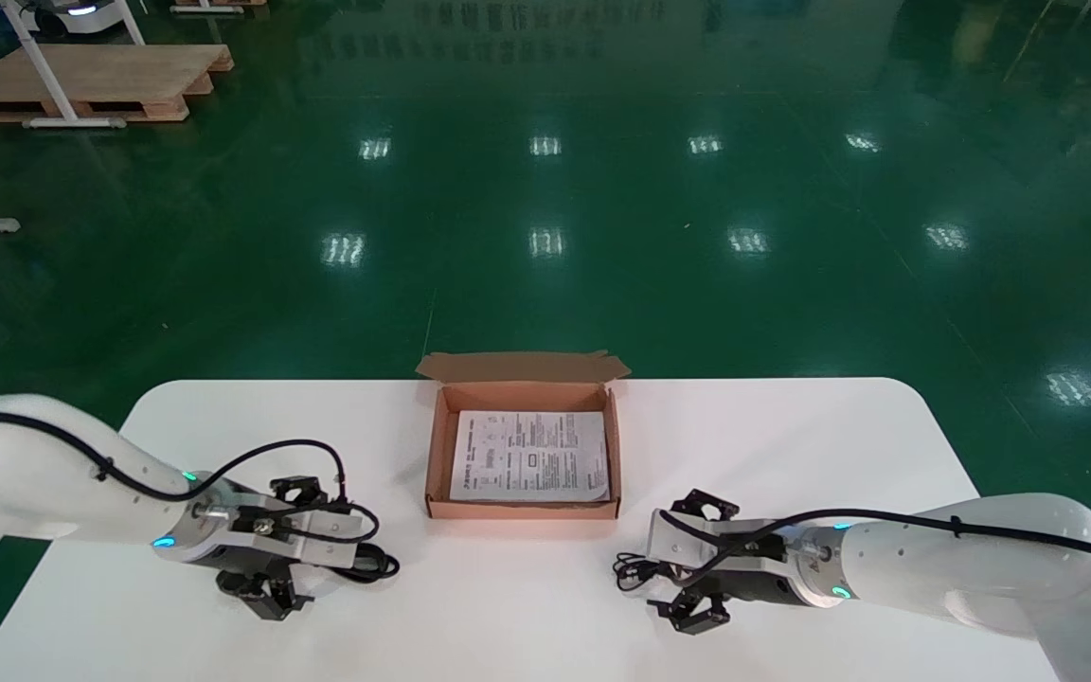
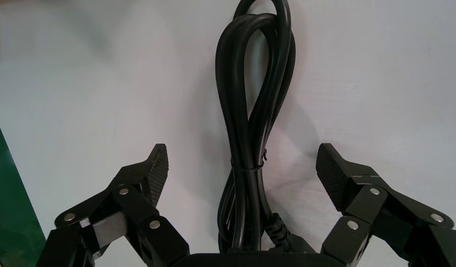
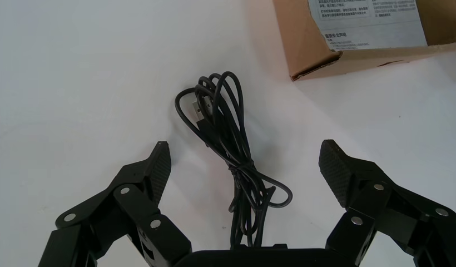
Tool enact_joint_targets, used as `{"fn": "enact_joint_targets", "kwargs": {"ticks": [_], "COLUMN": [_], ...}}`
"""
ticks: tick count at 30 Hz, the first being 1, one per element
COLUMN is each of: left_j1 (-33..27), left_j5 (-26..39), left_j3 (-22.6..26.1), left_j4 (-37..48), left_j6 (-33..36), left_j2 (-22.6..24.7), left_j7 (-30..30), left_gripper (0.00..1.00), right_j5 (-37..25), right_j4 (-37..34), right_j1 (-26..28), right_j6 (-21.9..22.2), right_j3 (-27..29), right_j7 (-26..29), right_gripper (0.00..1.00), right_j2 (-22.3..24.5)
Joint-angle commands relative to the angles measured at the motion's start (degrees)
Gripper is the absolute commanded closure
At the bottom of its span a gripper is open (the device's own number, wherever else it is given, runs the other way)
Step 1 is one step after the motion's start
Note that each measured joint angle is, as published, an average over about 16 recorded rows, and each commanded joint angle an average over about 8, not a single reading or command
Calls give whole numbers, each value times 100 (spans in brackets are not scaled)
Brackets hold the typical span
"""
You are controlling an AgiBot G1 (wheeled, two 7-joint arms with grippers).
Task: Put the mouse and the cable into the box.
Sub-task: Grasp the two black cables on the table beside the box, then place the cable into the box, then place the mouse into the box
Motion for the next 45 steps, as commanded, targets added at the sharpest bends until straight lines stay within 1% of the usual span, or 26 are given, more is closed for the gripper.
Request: {"fn": "enact_joint_targets", "kwargs": {"ticks": [1, 45], "left_j1": [0, 1], "left_j5": [0, 2], "left_j3": [0, 0], "left_j4": [0, -10], "left_j6": [0, 4], "left_j2": [0, -3], "left_j7": [0, -1], "left_gripper": [100, 100], "right_j5": [1, 33], "right_j4": [21, 111], "right_j1": [-7, -33], "right_j6": [-7, -34], "right_j3": [1, 18], "right_j7": [1, 21], "right_gripper": [100, 100], "right_j2": [8, 52]}}
